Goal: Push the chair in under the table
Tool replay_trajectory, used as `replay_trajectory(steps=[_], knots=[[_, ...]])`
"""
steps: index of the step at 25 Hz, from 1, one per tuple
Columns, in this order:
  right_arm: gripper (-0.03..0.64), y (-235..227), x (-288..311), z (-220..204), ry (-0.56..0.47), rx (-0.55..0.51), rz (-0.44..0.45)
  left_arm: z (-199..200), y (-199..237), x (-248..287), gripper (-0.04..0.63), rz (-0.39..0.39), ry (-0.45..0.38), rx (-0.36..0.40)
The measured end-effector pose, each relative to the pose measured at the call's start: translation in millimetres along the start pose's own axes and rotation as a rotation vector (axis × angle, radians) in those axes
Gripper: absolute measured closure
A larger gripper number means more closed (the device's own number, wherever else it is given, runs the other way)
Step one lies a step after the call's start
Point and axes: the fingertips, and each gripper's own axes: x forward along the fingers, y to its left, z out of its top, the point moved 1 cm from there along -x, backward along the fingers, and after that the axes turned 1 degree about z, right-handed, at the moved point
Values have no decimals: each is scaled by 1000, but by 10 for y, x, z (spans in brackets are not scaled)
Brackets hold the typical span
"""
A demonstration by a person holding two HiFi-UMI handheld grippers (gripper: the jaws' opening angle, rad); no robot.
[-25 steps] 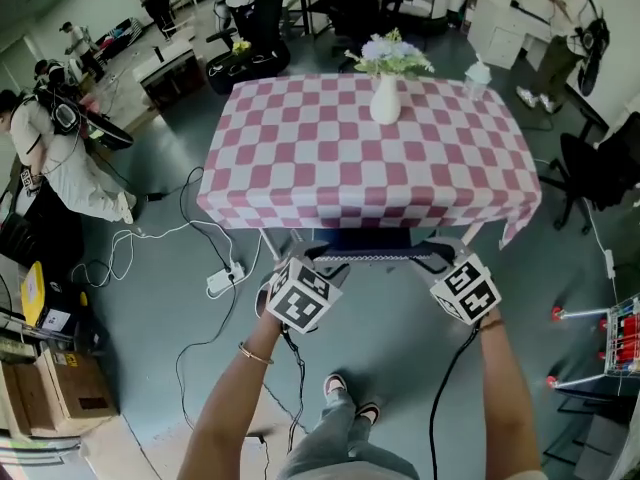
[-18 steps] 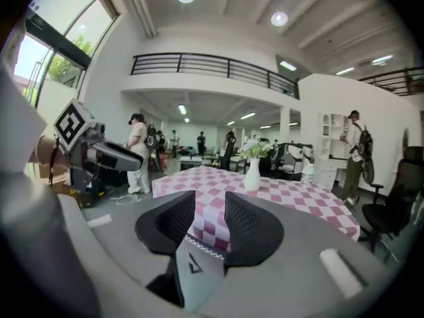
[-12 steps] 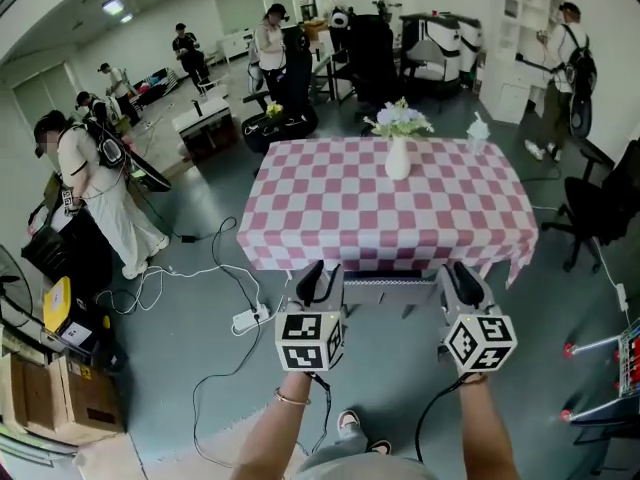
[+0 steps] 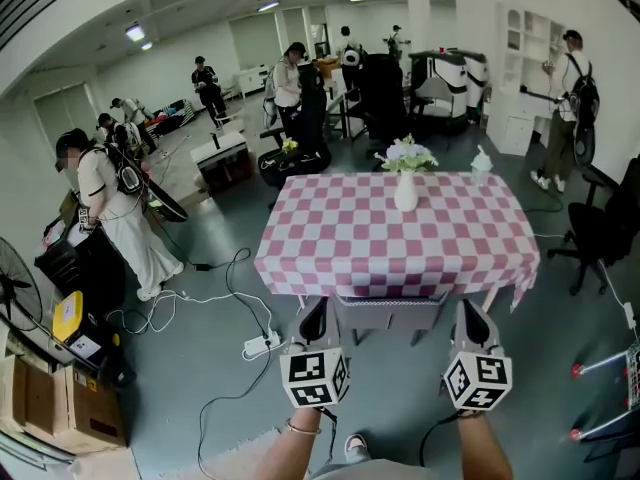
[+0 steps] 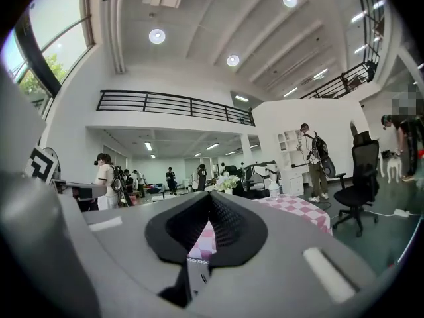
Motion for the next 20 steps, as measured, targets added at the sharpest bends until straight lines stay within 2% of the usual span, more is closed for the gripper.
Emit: replay_trajectory(steps=[20], knots=[[609,-41,-124,-40,37,-40,-38,-161,-44,0,595,-10,45,19]])
